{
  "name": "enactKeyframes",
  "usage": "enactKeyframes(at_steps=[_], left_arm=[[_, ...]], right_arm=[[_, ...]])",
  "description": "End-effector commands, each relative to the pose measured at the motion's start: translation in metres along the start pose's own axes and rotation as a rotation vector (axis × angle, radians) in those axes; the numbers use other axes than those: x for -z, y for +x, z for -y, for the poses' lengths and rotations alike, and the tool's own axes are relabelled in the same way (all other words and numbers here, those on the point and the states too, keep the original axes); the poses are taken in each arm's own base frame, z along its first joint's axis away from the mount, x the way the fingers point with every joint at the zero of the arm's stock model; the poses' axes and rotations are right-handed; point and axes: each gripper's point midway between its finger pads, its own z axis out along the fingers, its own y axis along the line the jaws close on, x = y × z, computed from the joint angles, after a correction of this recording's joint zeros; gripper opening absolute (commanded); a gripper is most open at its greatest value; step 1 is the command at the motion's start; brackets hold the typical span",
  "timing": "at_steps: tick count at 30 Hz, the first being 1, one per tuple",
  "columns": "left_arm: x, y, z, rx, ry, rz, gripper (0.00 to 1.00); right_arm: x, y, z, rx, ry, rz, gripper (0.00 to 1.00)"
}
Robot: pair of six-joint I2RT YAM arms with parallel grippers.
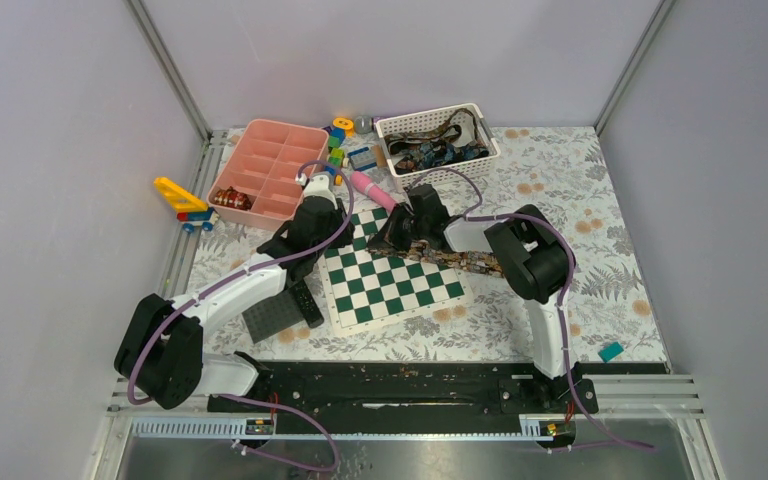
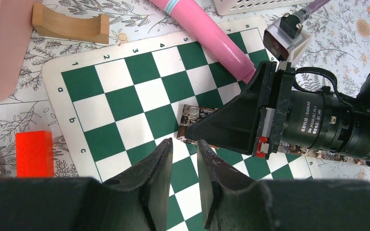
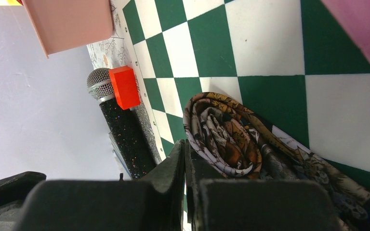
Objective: Roll the ties
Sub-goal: Roll the tie at the center of the board.
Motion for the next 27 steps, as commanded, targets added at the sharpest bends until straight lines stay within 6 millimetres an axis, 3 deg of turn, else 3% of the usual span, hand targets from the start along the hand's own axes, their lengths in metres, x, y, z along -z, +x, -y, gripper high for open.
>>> enactKeyframes(at_steps=[1, 8, 16, 19, 21, 27], left_arm=[[-0.002, -0.008, 0.002, 0.005, 0.006, 0.025, 0.27], [-0.001, -0.009, 0.002, 0.003, 0.006, 0.028, 0.27], [-0.001, -0.010, 0.005, 0.005, 0.017, 0.028, 0.27], [0.000, -0.012, 0.005, 0.006, 0.017, 0.031, 0.27], [0.000, -0.011, 0.004, 0.006, 0.016, 0.031, 0.27], [0.000, -0.011, 0.004, 0.003, 0.016, 0.029, 0.27]], right_arm=[[0.001, -0.003, 0.026, 0.006, 0.141, 0.027, 0.00], [0.001, -0.003, 0.020, 0.033, 0.127, 0.016, 0.00], [0.023, -0.009, -0.071, 0.160, -0.205, 0.014, 0.04], [0.034, -0.011, -0.090, 0.182, -0.277, 0.039, 0.04], [0.037, -0.011, -0.089, 0.187, -0.281, 0.054, 0.04], [0.029, -0.005, -0.060, 0.156, -0.235, 0.063, 0.03]])
